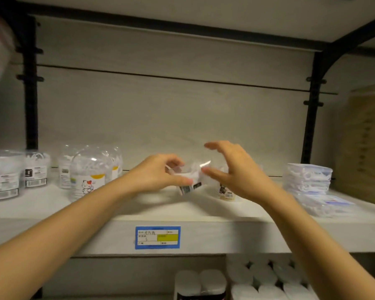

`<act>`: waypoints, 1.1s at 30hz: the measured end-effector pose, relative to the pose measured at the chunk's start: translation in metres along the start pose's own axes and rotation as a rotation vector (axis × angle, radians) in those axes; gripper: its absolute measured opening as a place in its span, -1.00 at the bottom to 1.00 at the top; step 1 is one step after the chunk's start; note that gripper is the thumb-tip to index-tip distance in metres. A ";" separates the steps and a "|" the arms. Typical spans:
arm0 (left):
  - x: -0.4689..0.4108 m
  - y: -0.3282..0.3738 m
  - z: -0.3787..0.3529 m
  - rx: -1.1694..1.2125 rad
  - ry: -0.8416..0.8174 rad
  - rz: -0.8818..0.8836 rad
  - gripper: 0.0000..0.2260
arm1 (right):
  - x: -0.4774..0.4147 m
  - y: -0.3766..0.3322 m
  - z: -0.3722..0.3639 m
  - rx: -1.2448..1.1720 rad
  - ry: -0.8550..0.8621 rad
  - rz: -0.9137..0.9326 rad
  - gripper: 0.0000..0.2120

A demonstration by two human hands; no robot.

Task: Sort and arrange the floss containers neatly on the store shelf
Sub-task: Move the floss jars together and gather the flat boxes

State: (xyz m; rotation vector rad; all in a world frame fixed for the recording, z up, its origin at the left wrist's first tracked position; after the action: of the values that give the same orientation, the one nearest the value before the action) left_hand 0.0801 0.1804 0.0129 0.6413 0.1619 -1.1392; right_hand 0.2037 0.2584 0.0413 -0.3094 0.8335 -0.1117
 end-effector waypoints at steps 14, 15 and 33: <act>0.066 0.026 -0.001 0.721 -0.144 -0.079 -0.72 | 0.042 -0.024 -0.015 -0.853 -0.022 -0.182 -0.53; 0.066 0.024 -0.001 0.730 -0.138 -0.076 -0.73 | 0.043 -0.025 -0.015 -0.851 -0.028 -0.172 -0.51; 0.136 -0.037 0.058 0.427 0.203 -0.053 -0.52 | 0.050 -0.091 -0.064 -0.864 -0.044 0.028 -0.56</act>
State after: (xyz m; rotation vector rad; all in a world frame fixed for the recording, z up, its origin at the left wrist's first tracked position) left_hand 0.0939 0.0313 -0.0140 1.1393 0.1087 -1.1680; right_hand 0.1917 0.1465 -0.0062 -1.1063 0.8070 0.2933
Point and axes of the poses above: each hand's wrist, its own x-axis away from the middle knuckle, its own z-axis out of the back of the hand, y = z × x, the point moved 9 cm from there along -x, towards the middle knuckle, and after that the axes turned 15 degrees about -x, right-handed, at the moved point
